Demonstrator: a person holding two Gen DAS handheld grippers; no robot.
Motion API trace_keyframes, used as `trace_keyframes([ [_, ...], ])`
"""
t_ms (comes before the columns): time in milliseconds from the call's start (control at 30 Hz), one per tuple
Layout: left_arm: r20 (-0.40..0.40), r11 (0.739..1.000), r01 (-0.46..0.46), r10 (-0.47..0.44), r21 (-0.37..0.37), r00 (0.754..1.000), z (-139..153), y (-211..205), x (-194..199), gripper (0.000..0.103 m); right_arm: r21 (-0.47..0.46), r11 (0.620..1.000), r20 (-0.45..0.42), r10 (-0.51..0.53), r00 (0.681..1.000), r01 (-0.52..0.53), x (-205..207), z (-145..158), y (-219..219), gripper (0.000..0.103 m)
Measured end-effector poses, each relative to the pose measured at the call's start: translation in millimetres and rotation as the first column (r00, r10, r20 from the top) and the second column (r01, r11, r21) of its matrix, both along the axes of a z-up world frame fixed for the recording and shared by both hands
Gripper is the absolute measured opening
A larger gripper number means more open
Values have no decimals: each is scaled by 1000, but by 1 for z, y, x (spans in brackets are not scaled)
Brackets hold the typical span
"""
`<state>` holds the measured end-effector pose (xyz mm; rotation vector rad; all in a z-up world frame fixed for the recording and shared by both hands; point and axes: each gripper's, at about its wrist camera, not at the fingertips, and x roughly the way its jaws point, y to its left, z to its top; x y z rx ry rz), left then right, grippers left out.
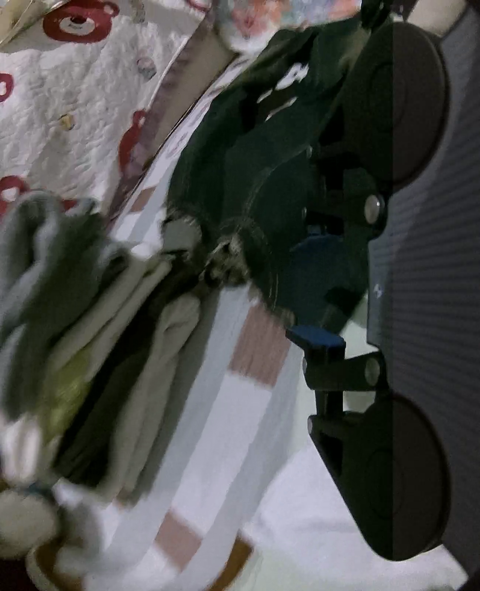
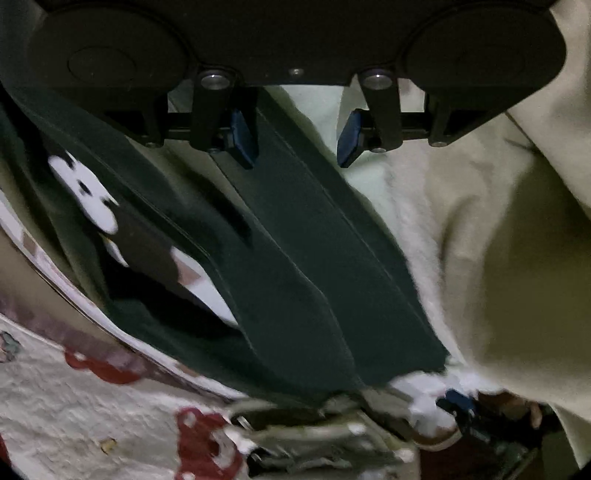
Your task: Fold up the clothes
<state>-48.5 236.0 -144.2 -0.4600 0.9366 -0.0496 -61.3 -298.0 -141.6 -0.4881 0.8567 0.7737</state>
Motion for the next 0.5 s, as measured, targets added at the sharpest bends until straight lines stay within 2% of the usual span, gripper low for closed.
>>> trace_keyframes([
  [33,-43,1000,-9,9,20,999,-6,-3,5,45,-26,1000,7,-15,1000,15,-4,-3,-3,54],
  [133,-84,998,-61,61,7,995,-17,-6,0,46,-46,996,33,-71,997,72,-8,-7,-12,58],
  [200,-135,990,-122,112,-71,984,-29,-1,-7,46,-63,991,69,-113,991,117,-15,-8,-20,59],
  [233,-210,973,-173,138,-154,968,-38,2,-11,46,-71,988,88,-133,987,139,-18,-9,-24,59],
  [267,-281,943,-228,157,-241,947,-47,6,-14,44,-71,984,103,-154,983,161,-20,-8,-27,56],
  [300,-324,896,-292,181,-336,929,-56,9,-20,44,-65,981,117,-174,978,183,-22,-6,-29,47],
  [367,-302,860,-319,206,-398,931,-58,8,-22,44,-53,973,143,-215,966,225,-25,-3,-34,41],
  [500,-229,874,-343,276,-344,934,-59,3,-13,44,-41,971,161,-228,960,237,-22,-6,-32,42],
])
